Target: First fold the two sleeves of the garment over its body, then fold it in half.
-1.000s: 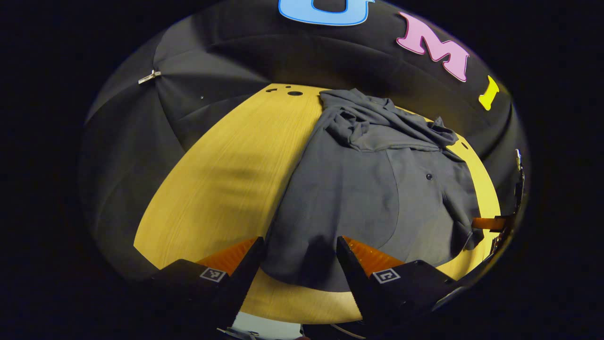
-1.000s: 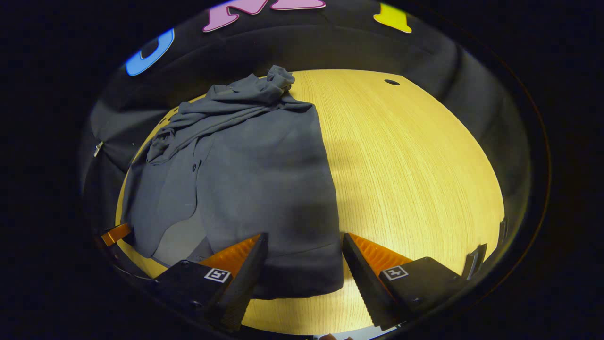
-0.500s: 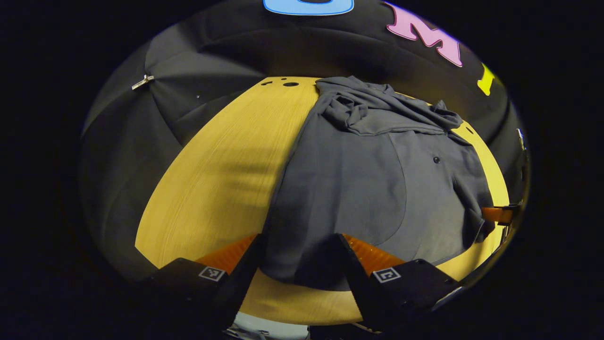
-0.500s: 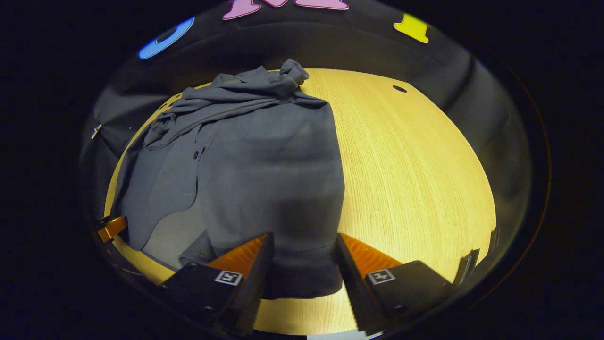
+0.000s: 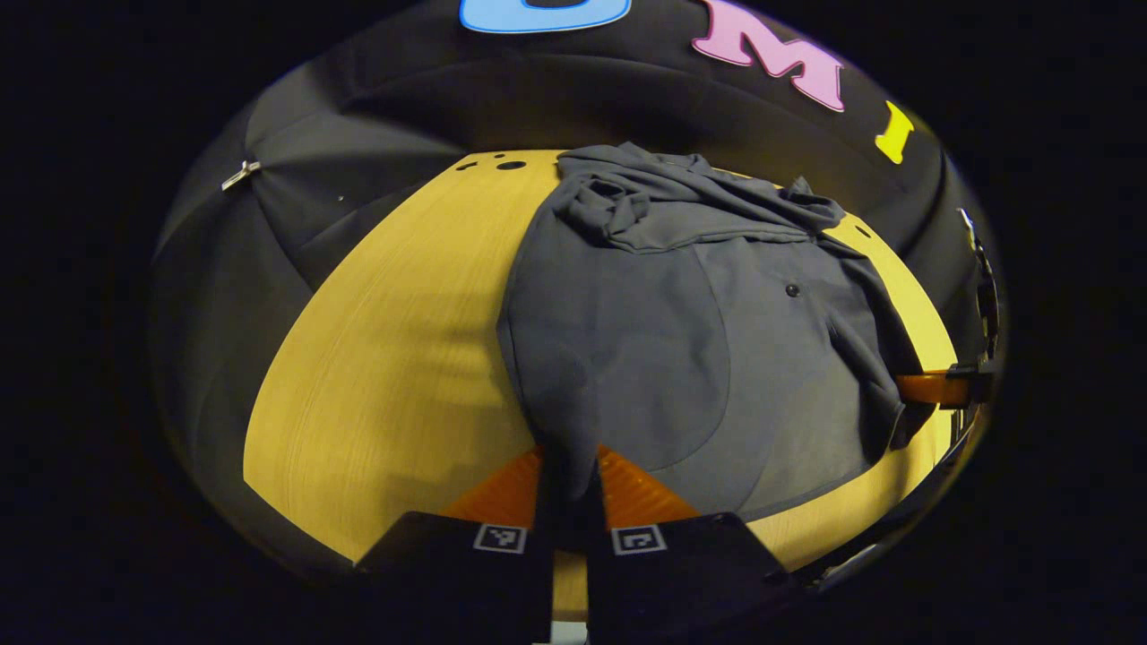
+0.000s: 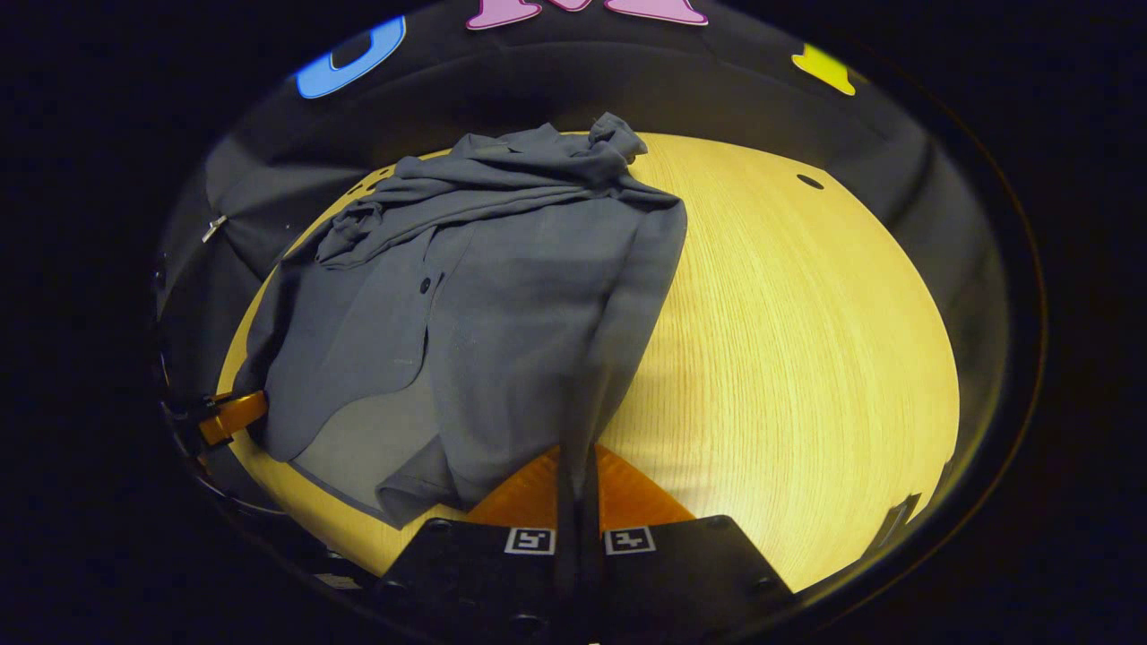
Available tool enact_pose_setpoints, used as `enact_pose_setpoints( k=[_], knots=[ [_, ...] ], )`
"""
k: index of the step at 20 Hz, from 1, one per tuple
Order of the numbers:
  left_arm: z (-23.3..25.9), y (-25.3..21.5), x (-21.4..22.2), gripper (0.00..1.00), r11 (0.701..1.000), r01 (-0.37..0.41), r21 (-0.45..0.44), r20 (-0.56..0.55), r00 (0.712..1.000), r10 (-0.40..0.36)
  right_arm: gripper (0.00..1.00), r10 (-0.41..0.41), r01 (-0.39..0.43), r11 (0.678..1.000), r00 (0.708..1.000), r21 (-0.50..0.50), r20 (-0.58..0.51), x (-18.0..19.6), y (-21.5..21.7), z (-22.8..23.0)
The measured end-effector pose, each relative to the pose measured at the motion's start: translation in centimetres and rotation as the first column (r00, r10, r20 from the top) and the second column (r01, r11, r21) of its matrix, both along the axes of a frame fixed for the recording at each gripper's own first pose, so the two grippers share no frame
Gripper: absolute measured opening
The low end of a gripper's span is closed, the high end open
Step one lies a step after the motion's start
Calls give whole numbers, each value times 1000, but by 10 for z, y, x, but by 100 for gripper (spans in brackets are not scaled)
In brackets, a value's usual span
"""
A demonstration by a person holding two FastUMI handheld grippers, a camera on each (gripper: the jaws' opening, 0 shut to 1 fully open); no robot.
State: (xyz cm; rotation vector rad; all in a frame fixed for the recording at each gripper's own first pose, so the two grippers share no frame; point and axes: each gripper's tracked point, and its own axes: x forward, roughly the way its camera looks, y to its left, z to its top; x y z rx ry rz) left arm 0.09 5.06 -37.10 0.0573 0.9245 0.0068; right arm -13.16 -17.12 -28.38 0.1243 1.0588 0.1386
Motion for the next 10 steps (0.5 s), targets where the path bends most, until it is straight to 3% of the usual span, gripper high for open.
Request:
enact_pose_setpoints(
  k=[1, 3, 7, 10],
  knots=[
    [2, -1, 1, 13, 1000, -2, -1, 6, 1000, 2, 6, -6, 7, 1000, 1000, 31, -7, 0, 2, 1],
    [3, -9, 0, 6, 998, -6, -58, 0, 1000, 6, 5, -49, 53, 989, 998, 138, -33, 0, 11, 4],
    [30, -33, 8, 6, 986, 5, -165, 62, 998, 6, 5, -115, 123, 953, 992, 276, -44, 8, 14, 16],
    [56, -56, 14, 5, 966, 5, -258, 119, 992, 26, 5, -123, 122, 921, 992, 369, -22, 17, 24, 34]
  ],
)
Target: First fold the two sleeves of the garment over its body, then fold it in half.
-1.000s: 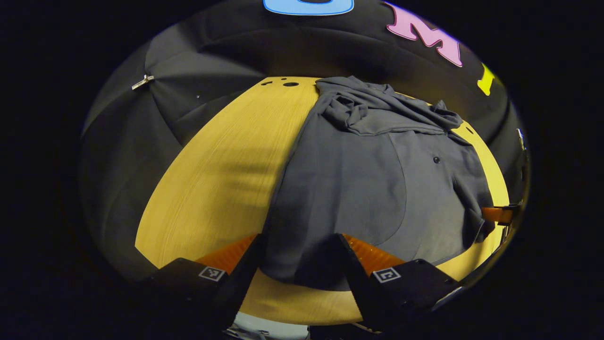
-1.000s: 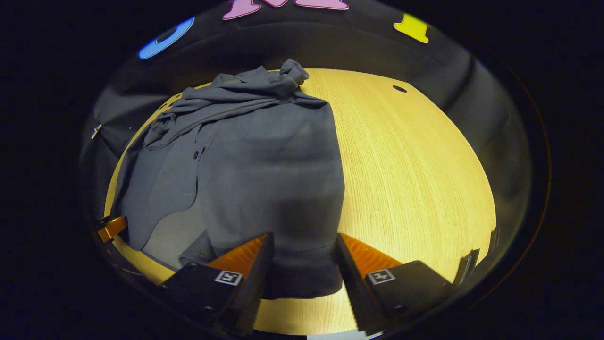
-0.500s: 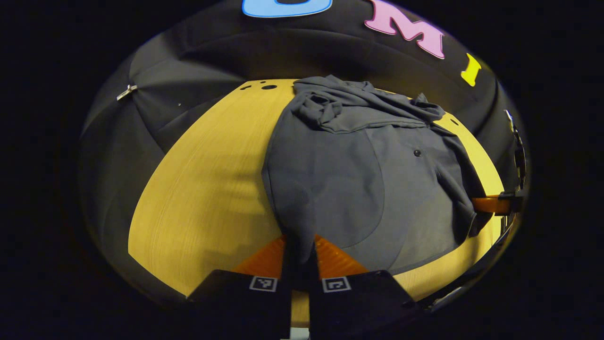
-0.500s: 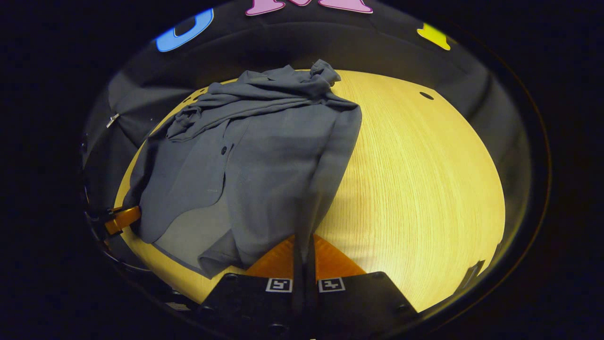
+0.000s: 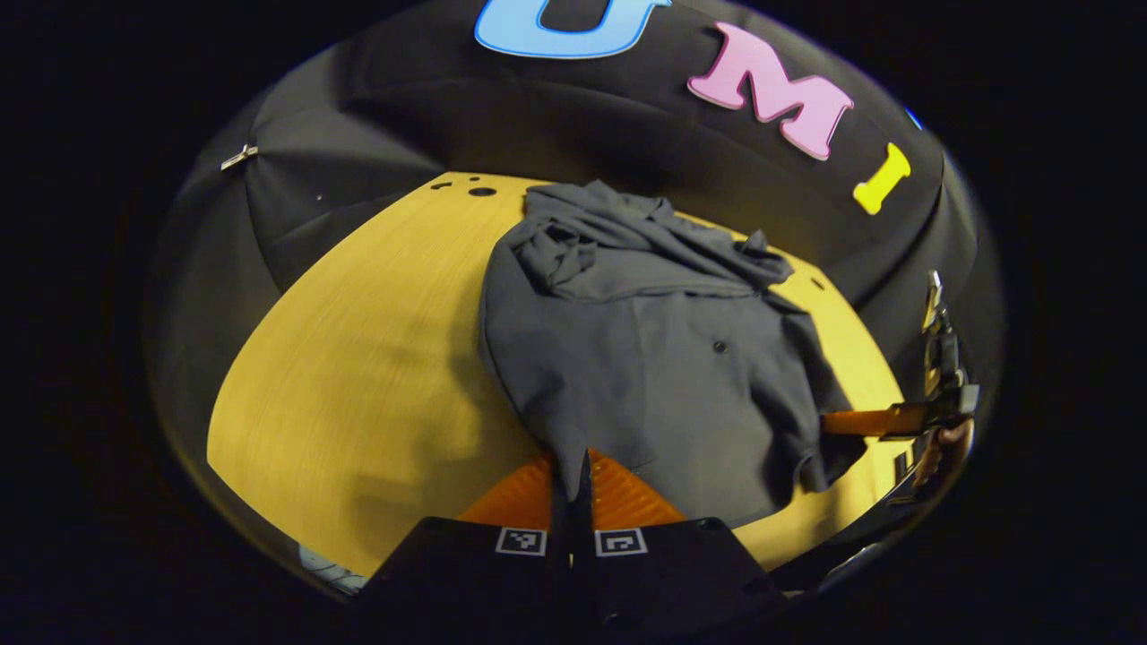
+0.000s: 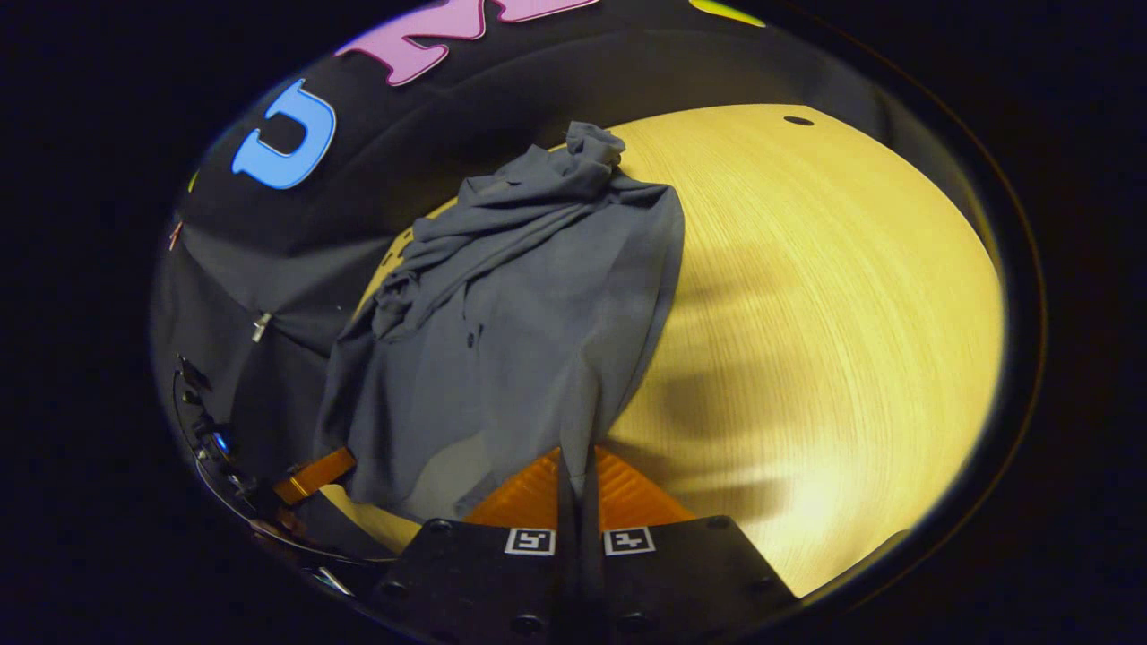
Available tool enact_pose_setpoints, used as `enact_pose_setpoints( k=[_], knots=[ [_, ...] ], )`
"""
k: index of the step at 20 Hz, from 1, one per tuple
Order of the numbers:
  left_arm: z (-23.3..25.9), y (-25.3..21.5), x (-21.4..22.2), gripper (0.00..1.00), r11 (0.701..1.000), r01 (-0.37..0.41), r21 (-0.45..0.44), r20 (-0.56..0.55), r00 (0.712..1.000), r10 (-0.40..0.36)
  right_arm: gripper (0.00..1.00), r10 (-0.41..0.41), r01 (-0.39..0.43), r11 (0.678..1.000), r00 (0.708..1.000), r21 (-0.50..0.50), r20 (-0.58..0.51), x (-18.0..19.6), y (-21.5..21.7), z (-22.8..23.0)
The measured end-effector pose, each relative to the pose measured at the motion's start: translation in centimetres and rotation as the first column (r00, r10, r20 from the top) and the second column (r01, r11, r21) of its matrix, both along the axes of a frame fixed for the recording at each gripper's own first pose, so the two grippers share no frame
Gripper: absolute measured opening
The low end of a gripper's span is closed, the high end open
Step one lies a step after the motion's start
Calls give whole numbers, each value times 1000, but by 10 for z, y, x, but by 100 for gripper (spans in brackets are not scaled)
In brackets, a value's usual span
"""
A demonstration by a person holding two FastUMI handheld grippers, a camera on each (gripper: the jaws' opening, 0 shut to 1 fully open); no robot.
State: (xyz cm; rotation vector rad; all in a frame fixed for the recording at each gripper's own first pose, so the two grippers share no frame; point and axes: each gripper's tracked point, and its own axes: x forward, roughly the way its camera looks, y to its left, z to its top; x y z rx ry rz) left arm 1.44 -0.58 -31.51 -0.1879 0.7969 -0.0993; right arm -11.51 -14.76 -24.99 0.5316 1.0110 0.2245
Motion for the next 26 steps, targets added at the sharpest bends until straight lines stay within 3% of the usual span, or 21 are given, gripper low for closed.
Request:
enact_pose_setpoints(
  k=[9, 26],
  knots=[
    [58, -28, 40, 5, 981, -61, -185, 107, 991, 82, 5, 36, -48, 996, 990, 81, 139, 39, 16, 53],
    [114, -31, 118, 5, 978, -38, -203, 245, 966, 88, 5, 11, -45, 994, 948, 99, 319, 143, 20, 101]
  ],
)
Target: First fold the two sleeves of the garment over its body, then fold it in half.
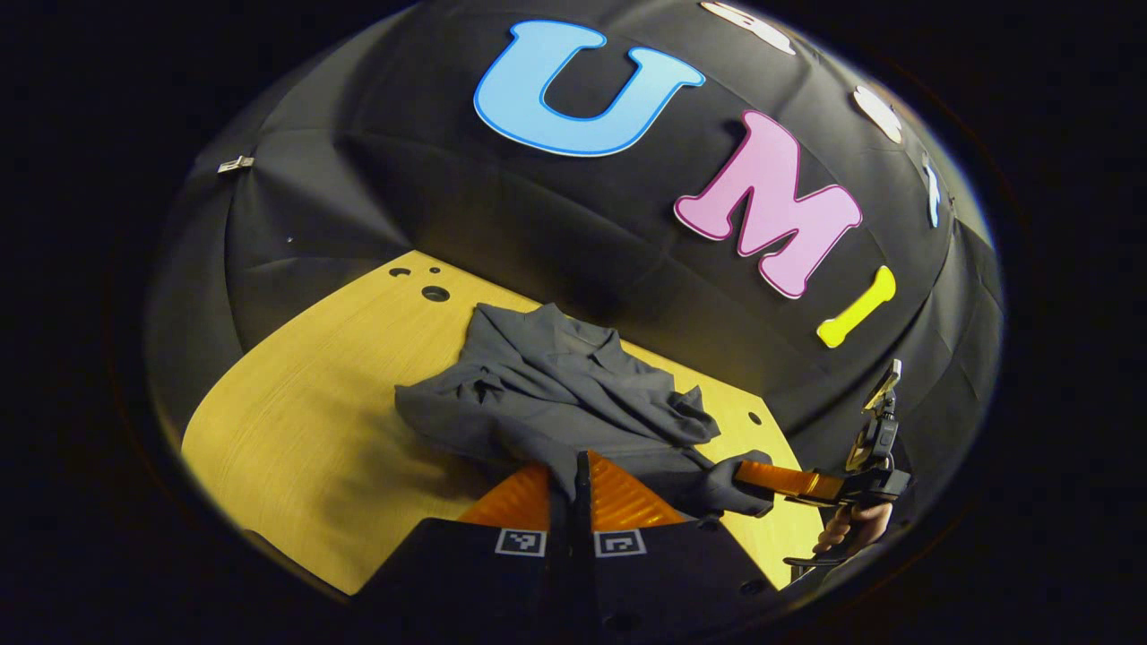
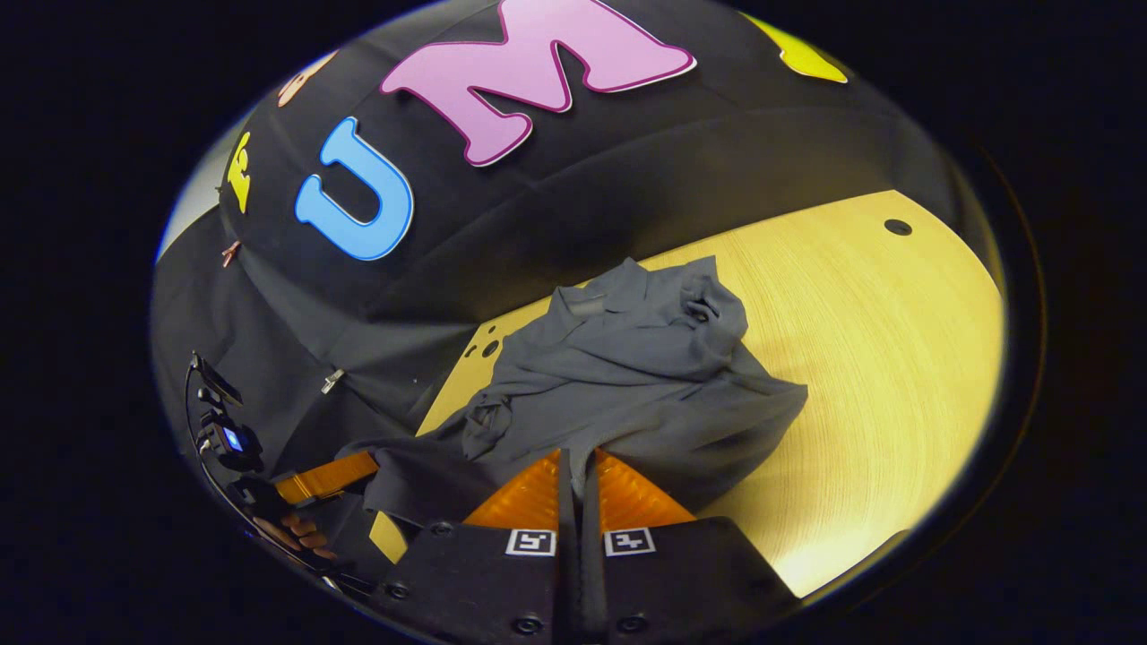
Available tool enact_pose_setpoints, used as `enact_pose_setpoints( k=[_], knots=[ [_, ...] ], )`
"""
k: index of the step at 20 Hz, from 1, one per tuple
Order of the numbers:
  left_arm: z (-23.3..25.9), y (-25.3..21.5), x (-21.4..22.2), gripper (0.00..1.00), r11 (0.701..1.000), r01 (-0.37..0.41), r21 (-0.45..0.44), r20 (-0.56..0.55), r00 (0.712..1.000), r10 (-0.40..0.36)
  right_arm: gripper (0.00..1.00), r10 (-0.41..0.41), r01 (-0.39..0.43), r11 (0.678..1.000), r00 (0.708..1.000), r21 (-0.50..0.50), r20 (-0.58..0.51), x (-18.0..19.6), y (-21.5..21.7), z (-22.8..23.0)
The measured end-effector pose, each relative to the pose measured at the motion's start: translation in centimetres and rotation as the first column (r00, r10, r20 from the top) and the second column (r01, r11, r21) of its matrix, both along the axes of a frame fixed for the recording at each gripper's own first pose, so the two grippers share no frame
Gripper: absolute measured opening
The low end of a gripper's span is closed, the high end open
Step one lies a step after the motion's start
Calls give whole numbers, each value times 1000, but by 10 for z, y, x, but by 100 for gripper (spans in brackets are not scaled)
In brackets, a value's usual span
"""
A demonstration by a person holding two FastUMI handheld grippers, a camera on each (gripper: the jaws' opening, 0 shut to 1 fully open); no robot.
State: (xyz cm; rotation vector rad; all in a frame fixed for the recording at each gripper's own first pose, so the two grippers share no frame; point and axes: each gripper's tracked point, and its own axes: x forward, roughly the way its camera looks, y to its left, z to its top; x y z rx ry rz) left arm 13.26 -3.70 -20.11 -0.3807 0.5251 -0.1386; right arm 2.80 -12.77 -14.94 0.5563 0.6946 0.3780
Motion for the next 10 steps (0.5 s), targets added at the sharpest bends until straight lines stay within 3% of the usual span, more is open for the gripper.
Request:
enact_pose_setpoints(
  k=[4, 5, 10],
  knots=[
    [10, 9, 30, 6, 1000, -14, -14, 29, 999, 14, 5, -9, 11, 999, 999, -34, 47, 29, -5, 5],
    [13, 12, 39, 2, 1000, -16, -13, 37, 999, 16, 5, -16, 18, 999, 998, -36, 58, 40, -6, 7],
    [25, 20, 88, 5, 1000, -10, -1, 81, 997, 10, 5, -69, 73, 997, 993, -38, 100, 88, -15, 11]
  ],
)
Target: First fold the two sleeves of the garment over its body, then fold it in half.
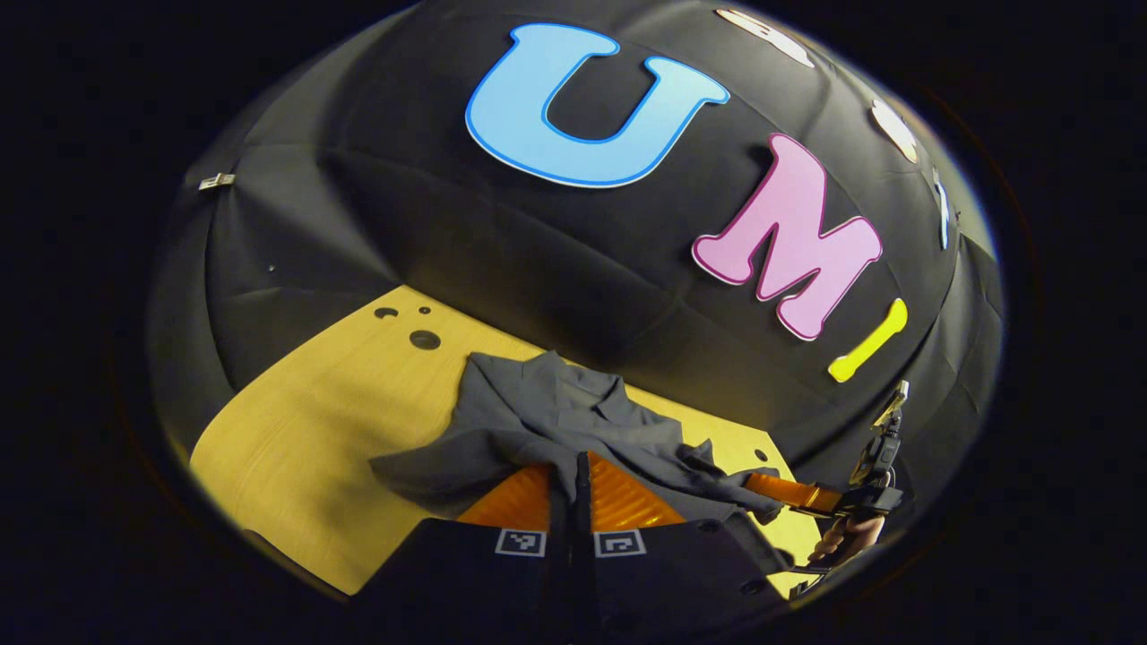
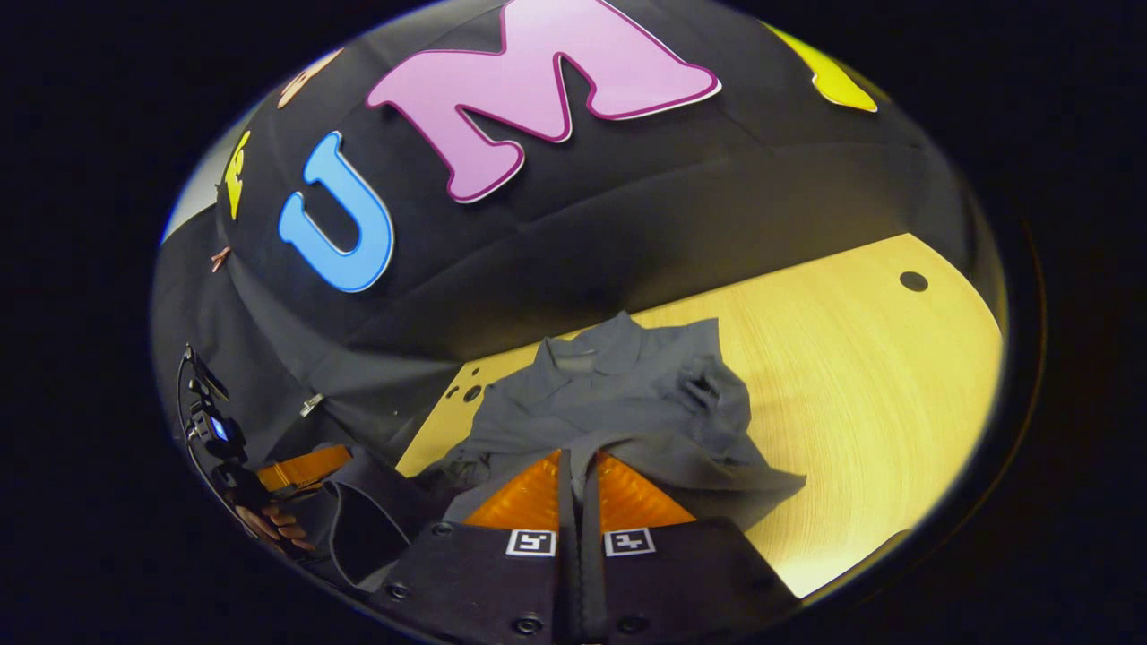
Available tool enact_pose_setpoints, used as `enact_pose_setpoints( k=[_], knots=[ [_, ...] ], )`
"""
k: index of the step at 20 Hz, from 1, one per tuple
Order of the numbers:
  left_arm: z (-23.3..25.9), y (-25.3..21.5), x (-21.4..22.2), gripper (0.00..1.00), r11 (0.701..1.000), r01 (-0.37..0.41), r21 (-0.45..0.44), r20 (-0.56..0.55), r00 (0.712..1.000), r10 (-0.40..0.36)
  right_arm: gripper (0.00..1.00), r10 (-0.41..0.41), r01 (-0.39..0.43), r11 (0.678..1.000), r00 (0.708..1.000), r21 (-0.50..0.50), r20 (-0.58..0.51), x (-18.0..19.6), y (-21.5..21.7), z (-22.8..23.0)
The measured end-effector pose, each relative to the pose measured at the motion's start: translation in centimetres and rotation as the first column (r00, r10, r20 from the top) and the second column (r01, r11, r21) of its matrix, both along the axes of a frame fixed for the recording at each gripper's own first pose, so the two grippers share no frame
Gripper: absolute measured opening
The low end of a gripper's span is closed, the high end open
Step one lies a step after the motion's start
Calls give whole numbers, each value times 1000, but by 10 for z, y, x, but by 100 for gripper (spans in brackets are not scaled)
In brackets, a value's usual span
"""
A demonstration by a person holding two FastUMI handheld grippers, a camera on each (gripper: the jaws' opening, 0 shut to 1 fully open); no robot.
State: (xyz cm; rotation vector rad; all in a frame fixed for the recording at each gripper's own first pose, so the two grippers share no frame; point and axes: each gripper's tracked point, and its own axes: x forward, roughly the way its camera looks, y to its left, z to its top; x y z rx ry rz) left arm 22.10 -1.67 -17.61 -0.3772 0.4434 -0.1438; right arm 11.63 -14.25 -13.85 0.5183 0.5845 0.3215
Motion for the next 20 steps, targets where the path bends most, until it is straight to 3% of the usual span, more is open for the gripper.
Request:
enact_pose_setpoints(
  k=[10, 11, 13, 20],
  knots=[
    [4, 13, 100, 5, 999, -12, 44, 77, 997, 9, 5, -54, 57, 998, 996, -38, 76, 84, -14, 3],
    [4, 16, 109, 2, 999, -20, 45, 85, 996, 16, 5, -56, 60, 997, 995, -45, 86, 94, -16, 4],
    [3, 23, 132, 5, 998, -40, 55, 97, 995, 35, 5, -66, 73, 996, 992, -59, 107, 114, -20, 3],
    [-21, 40, 202, 5, 991, -72, 113, 133, 990, 57, 5, -139, 148, 987, 981, -57, 132, 175, -35, -8]
  ],
)
